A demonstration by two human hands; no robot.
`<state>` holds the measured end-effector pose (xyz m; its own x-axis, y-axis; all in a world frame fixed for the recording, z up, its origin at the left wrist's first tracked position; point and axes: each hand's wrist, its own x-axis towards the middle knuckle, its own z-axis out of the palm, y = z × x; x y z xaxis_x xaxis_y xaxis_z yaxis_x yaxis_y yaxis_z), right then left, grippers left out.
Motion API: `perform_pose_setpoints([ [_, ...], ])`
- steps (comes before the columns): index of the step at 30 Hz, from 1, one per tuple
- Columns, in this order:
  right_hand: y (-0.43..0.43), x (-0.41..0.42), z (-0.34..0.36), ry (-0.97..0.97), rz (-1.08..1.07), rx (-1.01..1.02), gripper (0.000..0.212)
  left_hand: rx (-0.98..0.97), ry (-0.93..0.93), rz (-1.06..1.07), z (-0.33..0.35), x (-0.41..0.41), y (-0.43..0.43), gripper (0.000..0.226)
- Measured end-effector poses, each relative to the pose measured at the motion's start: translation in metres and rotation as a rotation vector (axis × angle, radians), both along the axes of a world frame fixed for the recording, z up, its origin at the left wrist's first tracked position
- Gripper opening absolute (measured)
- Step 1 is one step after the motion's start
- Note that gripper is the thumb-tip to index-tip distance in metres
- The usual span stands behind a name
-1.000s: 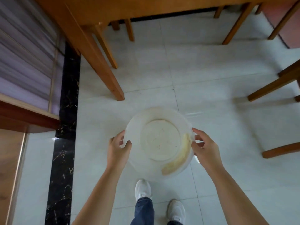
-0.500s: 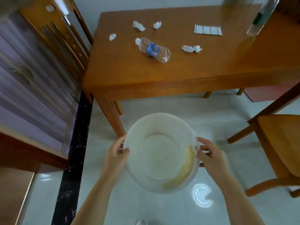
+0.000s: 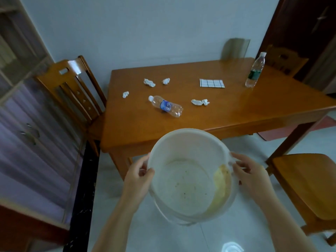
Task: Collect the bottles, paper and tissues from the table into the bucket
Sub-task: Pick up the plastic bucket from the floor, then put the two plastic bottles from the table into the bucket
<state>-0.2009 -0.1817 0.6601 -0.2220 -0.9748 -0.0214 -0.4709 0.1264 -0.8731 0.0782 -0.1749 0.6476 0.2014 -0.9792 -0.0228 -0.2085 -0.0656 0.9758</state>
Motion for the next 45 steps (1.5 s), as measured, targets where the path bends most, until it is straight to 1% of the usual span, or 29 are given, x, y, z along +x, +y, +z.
perform_pose_setpoints([
  [5,-0.035,-0.006,0.026,-0.047,0.025,-0.048,0.033,-0.035,0.032,0.013,0.031,-0.002,-0.030,0.037],
  [7,-0.056,-0.009,0.035,-0.094,0.057,-0.048,0.033,-0.067,0.005,0.028,0.047,-0.003,-0.047,0.036],
  [12,-0.123,-0.018,0.055,-0.221,0.142,-0.099,0.030,-0.158,-0.111,0.110,0.083,-0.009,-0.101,0.032],
  [14,-0.148,-0.024,0.064,-0.266,0.192,-0.128,0.029,-0.207,-0.193,0.157,0.094,-0.018,-0.121,0.030],
  [16,-0.172,-0.031,0.070,-0.310,0.245,-0.138,0.028,-0.243,-0.284,0.195,0.102,-0.026,-0.137,0.031],
  [18,-0.196,-0.035,0.077,-0.332,0.279,-0.143,0.029,-0.266,-0.327,0.234,0.109,-0.032,-0.150,0.033],
  [21,-0.235,-0.035,0.083,-0.319,0.336,-0.131,0.030,-0.269,-0.339,0.308,0.112,-0.037,-0.169,0.032],
  [24,-0.267,-0.025,0.083,-0.281,0.387,-0.122,0.032,-0.251,-0.235,0.375,0.115,-0.033,-0.184,0.033],
  [26,-0.287,-0.015,0.081,-0.292,0.424,-0.108,0.033,-0.228,-0.202,0.410,0.115,-0.026,-0.194,0.036],
  [30,-0.327,0.013,0.075,-0.313,0.495,-0.065,0.033,-0.195,-0.205,0.510,0.112,-0.004,-0.220,0.031],
  [34,-0.368,0.047,0.068,-0.325,0.549,-0.019,0.033,-0.190,-0.199,0.615,0.114,0.017,-0.250,0.031],
  [40,-0.428,0.093,0.061,-0.237,0.645,0.025,0.030,-0.170,-0.214,0.692,0.123,0.056,-0.287,0.033],
  [45,-0.467,0.112,0.031,-0.107,0.640,0.033,0.031,-0.189,-0.344,0.716,0.123,0.073,-0.311,0.034],
])
